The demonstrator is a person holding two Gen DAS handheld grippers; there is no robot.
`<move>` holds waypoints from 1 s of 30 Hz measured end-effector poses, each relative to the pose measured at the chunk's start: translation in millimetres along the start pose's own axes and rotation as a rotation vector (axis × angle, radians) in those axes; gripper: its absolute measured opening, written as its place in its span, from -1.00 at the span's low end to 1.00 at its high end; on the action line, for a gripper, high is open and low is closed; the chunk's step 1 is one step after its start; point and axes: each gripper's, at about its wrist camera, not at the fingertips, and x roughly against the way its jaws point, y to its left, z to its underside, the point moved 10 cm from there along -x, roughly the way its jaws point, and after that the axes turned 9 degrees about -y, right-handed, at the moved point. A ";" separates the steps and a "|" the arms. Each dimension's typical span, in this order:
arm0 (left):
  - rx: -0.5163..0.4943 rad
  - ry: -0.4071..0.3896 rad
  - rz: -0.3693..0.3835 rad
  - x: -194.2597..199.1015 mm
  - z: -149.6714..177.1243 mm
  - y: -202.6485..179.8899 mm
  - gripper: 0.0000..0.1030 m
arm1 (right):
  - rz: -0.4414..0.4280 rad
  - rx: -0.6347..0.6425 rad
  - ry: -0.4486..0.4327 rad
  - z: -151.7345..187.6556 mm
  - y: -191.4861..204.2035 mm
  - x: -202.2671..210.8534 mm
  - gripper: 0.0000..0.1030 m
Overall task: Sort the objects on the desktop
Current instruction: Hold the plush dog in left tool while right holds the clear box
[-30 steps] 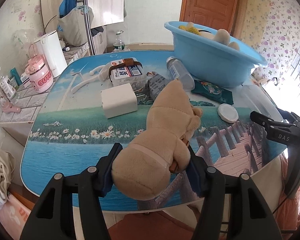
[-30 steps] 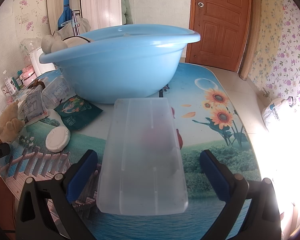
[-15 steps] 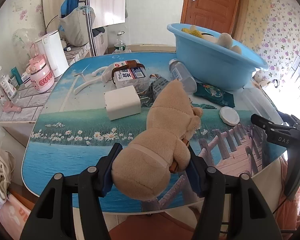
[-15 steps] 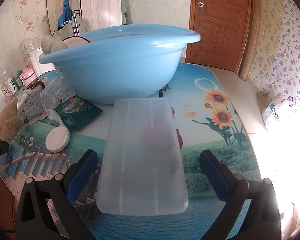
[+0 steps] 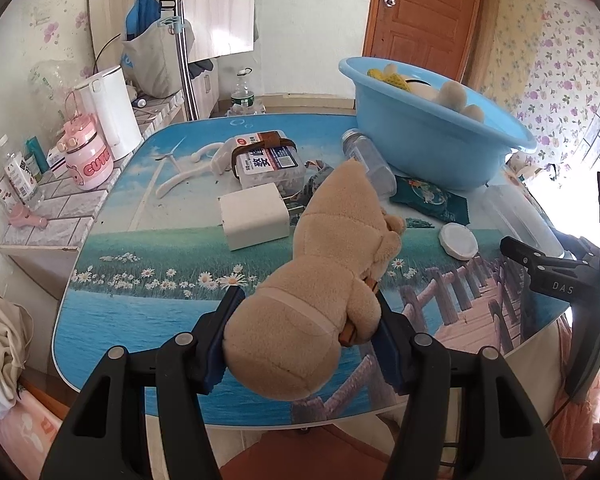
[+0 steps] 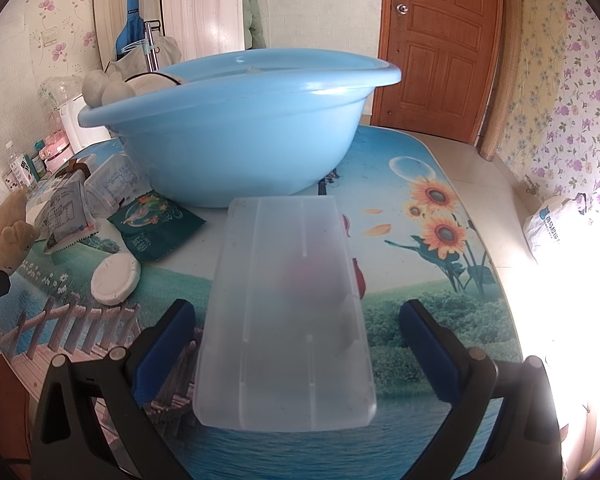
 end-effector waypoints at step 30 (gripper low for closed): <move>-0.001 0.003 0.008 2.4 2.6 -4.8 0.15 | -0.001 0.000 0.000 0.0 -0.1 -0.1 1.00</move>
